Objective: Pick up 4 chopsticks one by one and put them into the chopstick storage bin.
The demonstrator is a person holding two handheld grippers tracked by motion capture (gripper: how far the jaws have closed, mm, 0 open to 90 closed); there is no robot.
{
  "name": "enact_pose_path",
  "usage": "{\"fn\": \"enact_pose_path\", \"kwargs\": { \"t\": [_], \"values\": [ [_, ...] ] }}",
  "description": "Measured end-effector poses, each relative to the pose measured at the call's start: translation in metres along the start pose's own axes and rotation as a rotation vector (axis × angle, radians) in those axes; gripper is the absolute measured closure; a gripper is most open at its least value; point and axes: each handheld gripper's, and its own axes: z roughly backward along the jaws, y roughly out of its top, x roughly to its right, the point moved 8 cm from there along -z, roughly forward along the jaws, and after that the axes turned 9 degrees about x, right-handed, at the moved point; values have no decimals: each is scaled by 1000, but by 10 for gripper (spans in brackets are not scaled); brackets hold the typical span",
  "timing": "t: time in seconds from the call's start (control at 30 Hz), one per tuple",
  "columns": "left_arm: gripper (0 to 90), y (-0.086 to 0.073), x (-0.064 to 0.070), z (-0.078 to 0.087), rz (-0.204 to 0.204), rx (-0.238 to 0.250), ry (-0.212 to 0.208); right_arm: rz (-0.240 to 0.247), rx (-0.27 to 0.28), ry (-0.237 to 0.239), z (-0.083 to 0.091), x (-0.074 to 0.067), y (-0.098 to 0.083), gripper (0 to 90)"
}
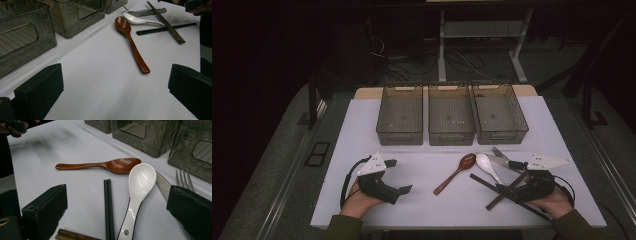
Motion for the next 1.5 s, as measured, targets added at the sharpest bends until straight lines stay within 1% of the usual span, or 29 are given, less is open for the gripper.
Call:
{"fn": "enact_pose_path", "kwargs": {
  "t": [0.17,0.37,0.43,0.53,0.57,0.67,0.7,0.73,0.77,0.8,0.87,0.9,0.93,1.0,1.13,1.2,1.27,1.3,1.33,1.4,1.43,1.47,1.5],
  "values": [
    [0,0,1,0,0,-2,-3,8,-2,9,0,-1,0,30],
    [0,0,1,0,4,0,-10,29,-25,22,-1,0,-2,30],
    [0,0,1,0,6,-2,-8,27,-28,21,-1,0,-2,30],
    [0,0,2,1,5,4,-8,44,-57,23,0,2,-3,31],
    [0,-1,2,1,3,-1,-8,49,-61,23,1,2,-3,50],
    [0,0,2,2,1,0,-5,51,-72,32,2,1,-3,51],
    [0,0,2,2,0,1,-5,69,-98,56,3,-1,-4,51],
    [0,0,3,2,1,2,-6,69,-98,56,3,-1,-4,51],
    [0,0,3,2,1,1,-7,82,-125,78,2,-2,-6,68],
    [0,0,3,2,2,0,-8,82,-125,78,2,-2,-6,68],
    [0,0,3,1,1,-3,-9,103,-162,101,0,-5,-10,70],
    [0,0,3,2,1,-3,-9,103,-174,107,0,-6,-12,90],
    [0,0,3,2,1,-3,-10,103,-174,107,0,-6,-12,90],
    [0,0,3,2,5,3,-9,130,-195,129,0,-8,-13,136],
    [0,0,3,3,5,4,-8,153,-215,151,-1,-10,-12,147],
    [0,1,3,2,8,5,-9,156,-221,159,-2,-11,-11,149],
    [0,0,4,2,6,2,-11,177,-240,181,-4,-13,-12,155],
    [0,0,4,2,7,2,-13,177,-240,181,-4,-13,-12,155],
    [0,0,3,2,5,2,-14,192,-262,198,-5,-16,-13,174],
    [0,0,4,2,8,1,-14,206,-276,217,-6,-18,-12,194],
    [0,0,4,2,8,1,-14,206,-276,217,-6,-18,-12,194],
    [0,0,4,2,10,1,-15,227,-290,239,-6,-21,-12,217],
    [0,-1,4,1,11,0,-16,252,-301,245,-7,-20,-12,222]
  ]
}}
